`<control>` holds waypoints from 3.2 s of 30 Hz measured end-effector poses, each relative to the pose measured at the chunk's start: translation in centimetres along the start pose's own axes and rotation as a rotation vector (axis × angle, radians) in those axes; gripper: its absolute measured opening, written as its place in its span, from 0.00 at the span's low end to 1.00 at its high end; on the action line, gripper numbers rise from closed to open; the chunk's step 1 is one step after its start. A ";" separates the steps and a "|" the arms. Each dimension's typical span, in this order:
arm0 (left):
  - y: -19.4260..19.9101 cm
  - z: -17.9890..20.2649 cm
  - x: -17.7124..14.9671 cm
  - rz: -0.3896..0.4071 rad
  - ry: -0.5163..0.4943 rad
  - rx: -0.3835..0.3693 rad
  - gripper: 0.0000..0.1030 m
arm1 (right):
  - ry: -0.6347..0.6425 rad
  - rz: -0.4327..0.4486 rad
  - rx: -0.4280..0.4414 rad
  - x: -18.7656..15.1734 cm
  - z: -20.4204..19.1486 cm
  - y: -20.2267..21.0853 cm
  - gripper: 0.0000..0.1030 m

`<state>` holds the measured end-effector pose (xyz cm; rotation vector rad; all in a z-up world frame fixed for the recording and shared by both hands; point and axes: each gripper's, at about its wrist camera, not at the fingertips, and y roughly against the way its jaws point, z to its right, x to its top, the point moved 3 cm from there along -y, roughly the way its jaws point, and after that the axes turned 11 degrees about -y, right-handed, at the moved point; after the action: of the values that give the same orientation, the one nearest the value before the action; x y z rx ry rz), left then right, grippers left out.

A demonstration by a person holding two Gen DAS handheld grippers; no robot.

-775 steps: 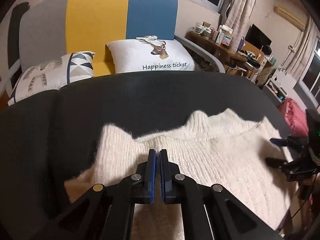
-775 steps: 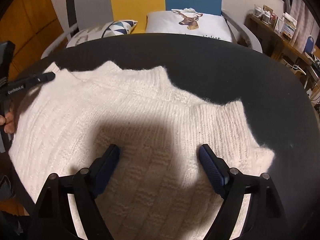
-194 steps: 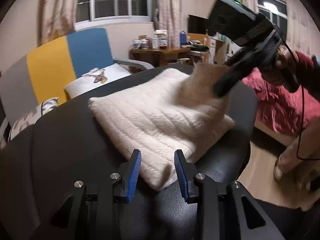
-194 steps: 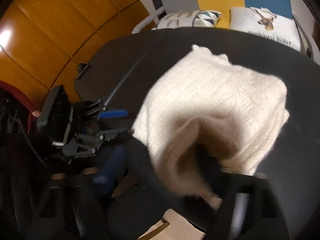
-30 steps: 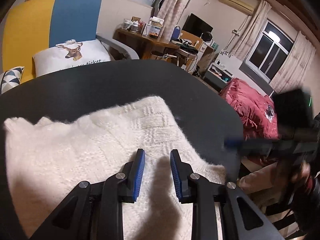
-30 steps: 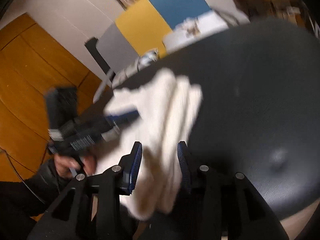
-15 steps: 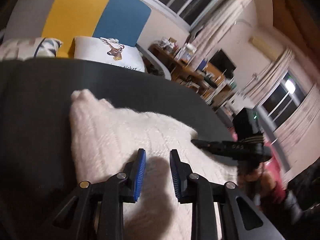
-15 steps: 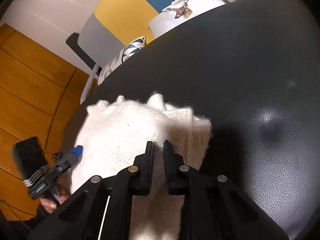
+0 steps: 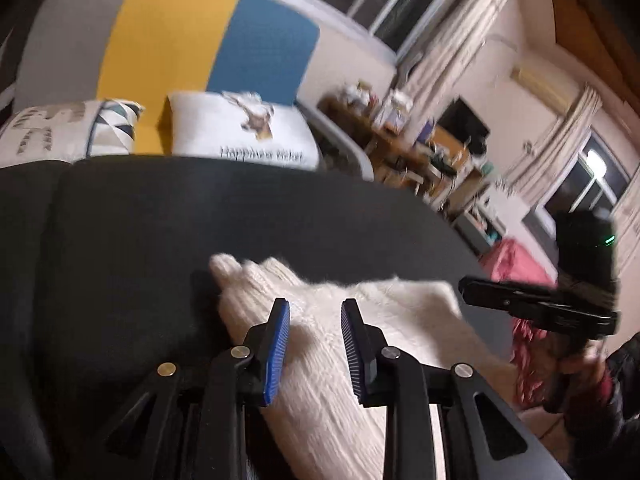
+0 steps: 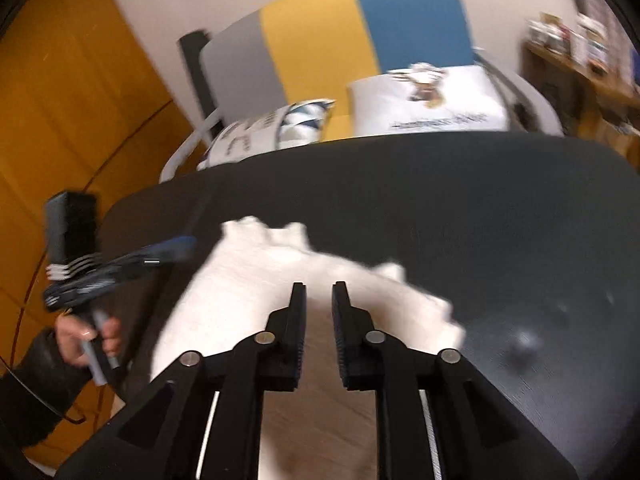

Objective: Fold clothes

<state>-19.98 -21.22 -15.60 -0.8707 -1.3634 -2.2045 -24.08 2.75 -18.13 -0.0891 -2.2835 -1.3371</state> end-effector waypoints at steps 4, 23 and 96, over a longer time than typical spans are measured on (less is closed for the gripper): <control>-4.7 -0.1 -1.0 -0.136 -0.022 0.061 0.28 | 0.071 0.001 -0.066 -0.1 -1.3 -0.6 0.20; 6.2 3.3 -4.9 0.070 -0.002 -0.041 0.26 | 0.155 -0.003 0.008 -2.9 -3.6 2.8 0.22; 4.8 0.4 -10.6 0.003 0.535 -0.289 0.66 | -0.281 -0.192 0.439 -9.3 8.0 6.4 1.00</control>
<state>-9.23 -22.79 -19.69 -0.3204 -0.8046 -2.4275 -17.04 14.46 -20.28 0.0987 -2.8337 -0.9216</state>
